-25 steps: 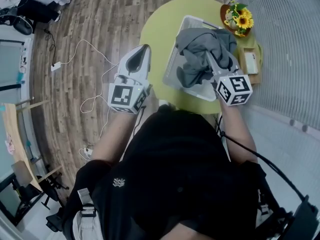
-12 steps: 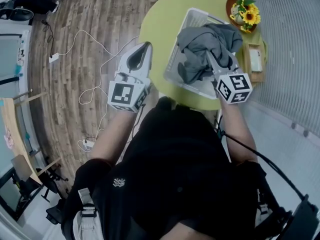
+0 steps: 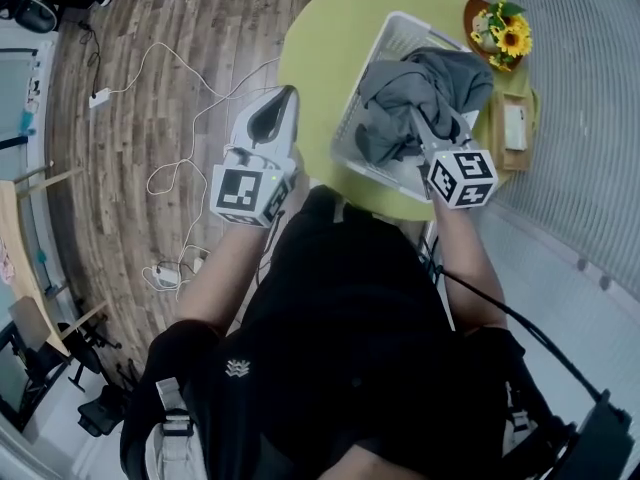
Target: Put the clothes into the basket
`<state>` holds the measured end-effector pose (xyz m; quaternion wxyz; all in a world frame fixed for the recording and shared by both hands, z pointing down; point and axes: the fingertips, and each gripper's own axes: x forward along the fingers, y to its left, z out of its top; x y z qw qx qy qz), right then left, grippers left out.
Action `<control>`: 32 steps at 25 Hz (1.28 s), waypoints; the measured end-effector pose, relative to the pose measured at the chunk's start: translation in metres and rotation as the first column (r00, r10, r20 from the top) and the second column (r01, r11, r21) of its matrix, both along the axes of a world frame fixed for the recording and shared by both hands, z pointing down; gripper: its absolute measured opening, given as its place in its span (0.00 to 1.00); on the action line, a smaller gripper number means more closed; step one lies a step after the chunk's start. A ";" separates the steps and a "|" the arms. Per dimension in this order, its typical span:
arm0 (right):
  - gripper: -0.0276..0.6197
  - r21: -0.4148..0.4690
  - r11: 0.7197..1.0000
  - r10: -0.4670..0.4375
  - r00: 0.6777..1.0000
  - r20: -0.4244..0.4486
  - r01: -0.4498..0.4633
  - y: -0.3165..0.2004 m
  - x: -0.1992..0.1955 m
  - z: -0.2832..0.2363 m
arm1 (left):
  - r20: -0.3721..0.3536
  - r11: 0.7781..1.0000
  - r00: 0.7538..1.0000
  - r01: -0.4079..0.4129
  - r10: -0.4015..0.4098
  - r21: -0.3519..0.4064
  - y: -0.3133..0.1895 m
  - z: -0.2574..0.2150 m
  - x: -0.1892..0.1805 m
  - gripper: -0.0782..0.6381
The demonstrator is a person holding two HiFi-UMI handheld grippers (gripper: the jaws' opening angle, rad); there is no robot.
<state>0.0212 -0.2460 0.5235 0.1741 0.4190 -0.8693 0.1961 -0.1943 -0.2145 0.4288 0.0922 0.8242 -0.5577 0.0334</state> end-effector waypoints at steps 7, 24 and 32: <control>0.24 -0.046 0.999 -0.007 0.999 -0.035 0.005 0.000 -0.009 0.020 | -0.027 1.000 1.000 -0.003 0.002 -0.017 0.005 0.010 -0.005 0.12; 0.24 -0.167 0.986 -0.012 0.995 -0.097 -0.005 -0.006 -0.012 0.071 | 0.020 0.998 0.999 -0.026 0.027 -0.048 0.004 0.028 -0.003 0.12; 0.24 -0.216 0.976 -0.026 0.995 -0.097 0.005 -0.014 -0.013 0.094 | 0.025 0.997 1.000 0.009 -0.007 -0.073 -0.005 0.035 -0.008 0.12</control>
